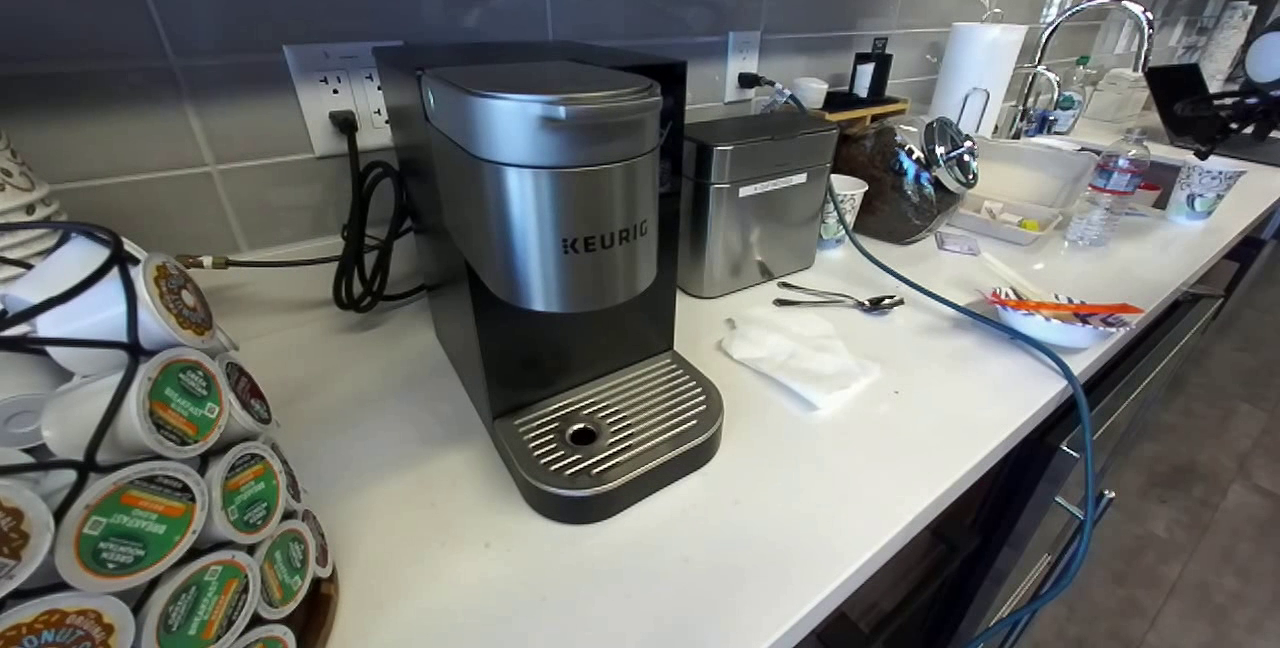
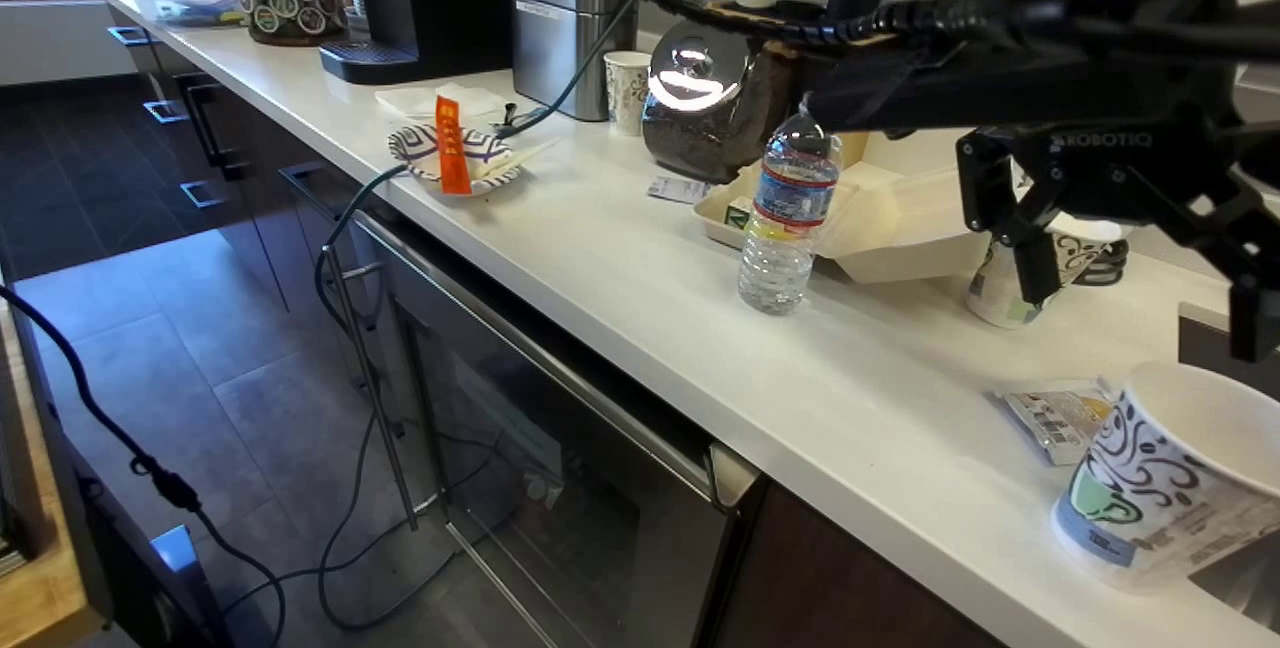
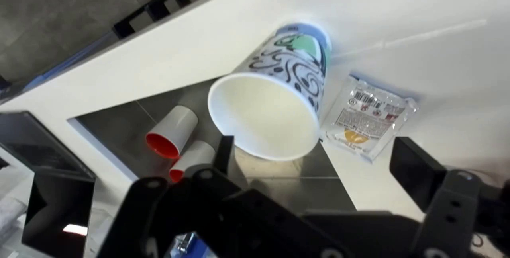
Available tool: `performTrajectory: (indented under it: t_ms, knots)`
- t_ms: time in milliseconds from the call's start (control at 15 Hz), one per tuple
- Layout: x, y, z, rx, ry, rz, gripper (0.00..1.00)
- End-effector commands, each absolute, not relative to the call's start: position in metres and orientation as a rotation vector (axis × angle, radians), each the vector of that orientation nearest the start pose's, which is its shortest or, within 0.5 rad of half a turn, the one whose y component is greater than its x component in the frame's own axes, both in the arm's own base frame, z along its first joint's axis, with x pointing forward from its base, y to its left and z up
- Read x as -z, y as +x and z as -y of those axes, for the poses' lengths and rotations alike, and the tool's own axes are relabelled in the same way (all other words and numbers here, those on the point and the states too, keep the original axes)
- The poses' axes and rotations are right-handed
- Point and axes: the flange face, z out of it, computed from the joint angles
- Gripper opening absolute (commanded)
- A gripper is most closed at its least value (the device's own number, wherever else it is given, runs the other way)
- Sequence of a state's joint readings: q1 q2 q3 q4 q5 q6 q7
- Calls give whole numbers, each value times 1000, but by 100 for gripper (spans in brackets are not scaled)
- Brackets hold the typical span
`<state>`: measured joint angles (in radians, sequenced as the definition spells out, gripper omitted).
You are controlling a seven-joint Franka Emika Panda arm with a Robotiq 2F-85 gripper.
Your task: Move the coffee cup on the right to the left.
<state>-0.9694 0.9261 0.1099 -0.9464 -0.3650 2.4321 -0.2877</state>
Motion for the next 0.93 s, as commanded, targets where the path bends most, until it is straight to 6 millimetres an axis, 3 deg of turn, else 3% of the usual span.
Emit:
performTrajectory:
  t_ms: [0,333,533,600,733,867]
  knots:
    - [-361,514,652,716,-3518,-710,100]
    - [-336,508,658,633,-3500,-739,99]
    - [-330,509,657,634,-3492,-732,90]
    - [-328,510,657,630,-3492,-724,92]
    - [-325,511,656,628,-3500,-716,87]
    - [-324,512,656,626,-3499,-713,59]
